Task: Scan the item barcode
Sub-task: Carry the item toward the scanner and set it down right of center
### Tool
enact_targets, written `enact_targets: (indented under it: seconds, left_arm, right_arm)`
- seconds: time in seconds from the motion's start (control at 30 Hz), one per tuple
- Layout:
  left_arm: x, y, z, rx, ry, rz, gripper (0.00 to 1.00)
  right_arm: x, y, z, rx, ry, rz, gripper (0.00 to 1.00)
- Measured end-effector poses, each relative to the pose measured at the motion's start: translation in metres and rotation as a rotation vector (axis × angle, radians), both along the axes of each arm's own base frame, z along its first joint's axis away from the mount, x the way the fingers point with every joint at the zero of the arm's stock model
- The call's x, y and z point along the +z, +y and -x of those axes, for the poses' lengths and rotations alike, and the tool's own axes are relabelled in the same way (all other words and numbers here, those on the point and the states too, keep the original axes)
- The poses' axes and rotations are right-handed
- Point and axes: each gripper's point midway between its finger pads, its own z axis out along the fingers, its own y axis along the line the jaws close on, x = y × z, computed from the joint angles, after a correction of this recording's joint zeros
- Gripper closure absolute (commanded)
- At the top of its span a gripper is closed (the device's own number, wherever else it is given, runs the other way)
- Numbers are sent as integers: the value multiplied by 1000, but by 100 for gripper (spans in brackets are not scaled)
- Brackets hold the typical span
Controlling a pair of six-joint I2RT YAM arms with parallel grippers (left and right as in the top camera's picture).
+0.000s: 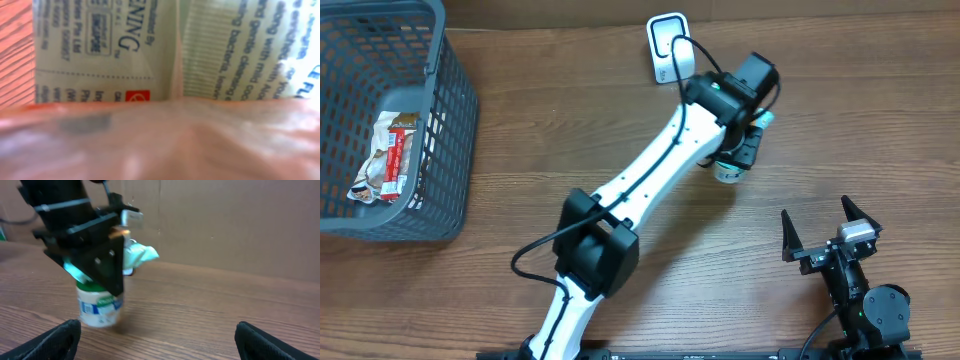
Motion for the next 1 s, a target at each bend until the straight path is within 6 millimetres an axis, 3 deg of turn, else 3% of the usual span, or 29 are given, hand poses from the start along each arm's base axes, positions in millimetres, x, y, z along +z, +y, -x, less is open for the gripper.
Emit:
enact_targets:
  seconds: [0.23, 0.5, 0.8, 0.9, 1.0]
  left_arm:
    - [-21, -29, 4, -23, -21, 7, 67]
    - [-52, -42, 10, -32, 6, -18, 62]
    - [-53, -49, 12, -43, -4, -12, 60]
    - [-55, -48, 13, -43, -3, -13, 53]
    - [-61, -46, 15, -41, 8, -24, 39]
  right_arm:
    - [0, 0, 0, 0, 0, 0, 0]
    - [0, 0, 0, 0, 0, -1, 0]
    - [0, 0, 0, 0, 0, 0, 0]
    - [0, 0, 0, 0, 0, -1, 0]
    - [0, 0, 0, 0, 0, -1, 0]
